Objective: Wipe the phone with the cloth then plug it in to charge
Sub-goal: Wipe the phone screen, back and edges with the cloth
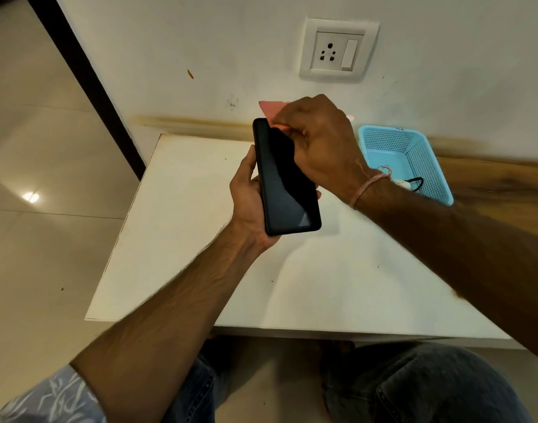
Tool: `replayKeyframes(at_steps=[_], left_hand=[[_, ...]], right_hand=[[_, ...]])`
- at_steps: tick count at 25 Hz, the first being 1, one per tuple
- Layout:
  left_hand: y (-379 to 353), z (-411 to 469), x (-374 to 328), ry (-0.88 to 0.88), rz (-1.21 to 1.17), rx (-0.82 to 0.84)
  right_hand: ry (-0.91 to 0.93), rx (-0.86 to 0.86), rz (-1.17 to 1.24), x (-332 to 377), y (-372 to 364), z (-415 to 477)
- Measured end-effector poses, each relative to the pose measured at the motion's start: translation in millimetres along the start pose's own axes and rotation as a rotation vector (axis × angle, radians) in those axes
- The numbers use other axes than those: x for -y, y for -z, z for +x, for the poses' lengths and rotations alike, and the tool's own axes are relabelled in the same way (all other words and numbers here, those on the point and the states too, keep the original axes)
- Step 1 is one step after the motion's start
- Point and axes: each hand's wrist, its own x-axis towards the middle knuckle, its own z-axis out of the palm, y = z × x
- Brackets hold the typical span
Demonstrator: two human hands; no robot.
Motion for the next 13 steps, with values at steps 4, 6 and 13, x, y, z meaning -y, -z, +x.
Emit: replayKeyframes(at_steps=[4, 6, 13], left_hand=[[4.7, 1.7, -1.7, -0.042, -0.181, 0.010], [5.8, 1.9, -0.6, -0.069, -0.225, 0.037], [2.7, 1.6, -1.7, -0.006, 0.012, -0.029]], right_hand=[[0.239, 0.012, 0.041, 32.1, -11.6, -30.9], [0.315, 0.032, 0.025, 30.3, -10.1, -32.0], [-0.011, 0.026, -0.040, -4.9, -1.3, -3.8]])
